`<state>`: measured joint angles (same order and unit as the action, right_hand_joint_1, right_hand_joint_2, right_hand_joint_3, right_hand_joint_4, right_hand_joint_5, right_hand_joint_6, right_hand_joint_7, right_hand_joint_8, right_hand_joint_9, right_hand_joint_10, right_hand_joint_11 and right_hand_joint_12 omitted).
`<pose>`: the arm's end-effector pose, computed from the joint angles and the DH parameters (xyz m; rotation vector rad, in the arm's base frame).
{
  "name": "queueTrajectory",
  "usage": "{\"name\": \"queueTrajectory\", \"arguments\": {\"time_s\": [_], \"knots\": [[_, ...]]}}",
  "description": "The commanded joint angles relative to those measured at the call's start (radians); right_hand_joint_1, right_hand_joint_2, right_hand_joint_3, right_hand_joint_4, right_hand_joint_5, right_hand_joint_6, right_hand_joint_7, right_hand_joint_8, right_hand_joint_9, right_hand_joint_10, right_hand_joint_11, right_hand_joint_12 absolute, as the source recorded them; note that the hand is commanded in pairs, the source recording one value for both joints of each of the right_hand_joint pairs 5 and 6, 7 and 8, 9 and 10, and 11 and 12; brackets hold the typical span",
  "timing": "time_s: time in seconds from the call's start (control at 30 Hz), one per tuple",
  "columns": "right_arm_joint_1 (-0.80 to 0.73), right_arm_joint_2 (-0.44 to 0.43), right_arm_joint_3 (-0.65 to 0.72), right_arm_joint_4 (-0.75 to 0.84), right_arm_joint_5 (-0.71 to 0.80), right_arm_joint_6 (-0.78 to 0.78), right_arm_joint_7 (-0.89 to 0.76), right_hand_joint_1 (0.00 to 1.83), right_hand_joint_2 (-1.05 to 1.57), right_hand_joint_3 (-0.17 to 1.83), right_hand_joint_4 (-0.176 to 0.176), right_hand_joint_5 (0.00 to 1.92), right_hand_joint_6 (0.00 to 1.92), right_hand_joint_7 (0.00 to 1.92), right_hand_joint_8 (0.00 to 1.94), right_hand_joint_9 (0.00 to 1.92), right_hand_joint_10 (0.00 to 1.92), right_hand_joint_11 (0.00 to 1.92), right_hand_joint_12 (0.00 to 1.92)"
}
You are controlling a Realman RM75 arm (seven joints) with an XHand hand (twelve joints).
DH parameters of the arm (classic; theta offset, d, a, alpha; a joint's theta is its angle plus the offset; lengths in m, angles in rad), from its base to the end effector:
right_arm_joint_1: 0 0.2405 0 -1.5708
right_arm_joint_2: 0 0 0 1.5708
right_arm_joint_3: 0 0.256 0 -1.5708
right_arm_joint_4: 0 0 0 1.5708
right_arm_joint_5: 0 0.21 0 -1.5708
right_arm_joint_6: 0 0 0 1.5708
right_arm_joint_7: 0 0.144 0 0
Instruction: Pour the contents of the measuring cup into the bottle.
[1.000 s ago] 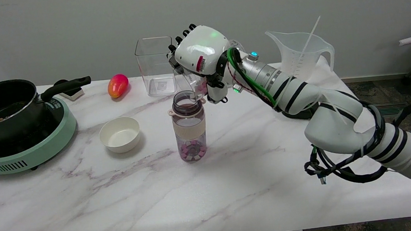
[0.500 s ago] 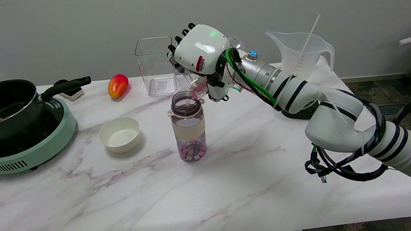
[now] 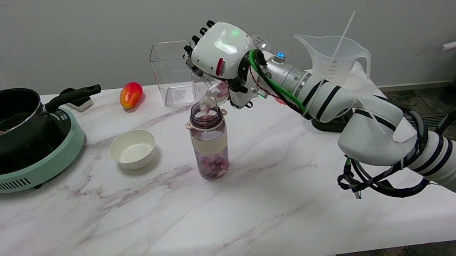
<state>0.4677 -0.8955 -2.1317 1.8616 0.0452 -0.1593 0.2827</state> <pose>-0.0948 -0.3735 0.2076 2.0068 0.5998 -0.1118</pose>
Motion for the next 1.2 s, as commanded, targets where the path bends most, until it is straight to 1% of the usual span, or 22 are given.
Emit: {"name": "queueTrajectory", "arguments": {"time_s": [0.03,0.4,0.57,1.2], "knots": [[0.023,0.002,-0.007,0.000,0.001,0.005,-0.005,1.56,0.40,1.20,0.000,1.38,1.38,1.36,1.36,1.28,1.28,1.09,1.09],[0.024,0.002,-0.009,0.002,0.000,0.005,-0.005,1.56,0.41,1.20,0.000,1.38,1.38,1.36,1.36,1.28,1.28,1.09,1.09],[0.026,0.012,-0.019,0.003,0.001,0.022,-0.048,1.56,0.41,1.20,0.000,1.38,1.38,1.36,1.36,1.28,1.28,1.09,1.09],[0.035,0.023,-0.023,0.003,0.015,0.033,-0.062,1.55,0.50,1.11,0.000,1.40,1.40,1.39,1.39,1.31,1.31,1.11,1.11]]}}
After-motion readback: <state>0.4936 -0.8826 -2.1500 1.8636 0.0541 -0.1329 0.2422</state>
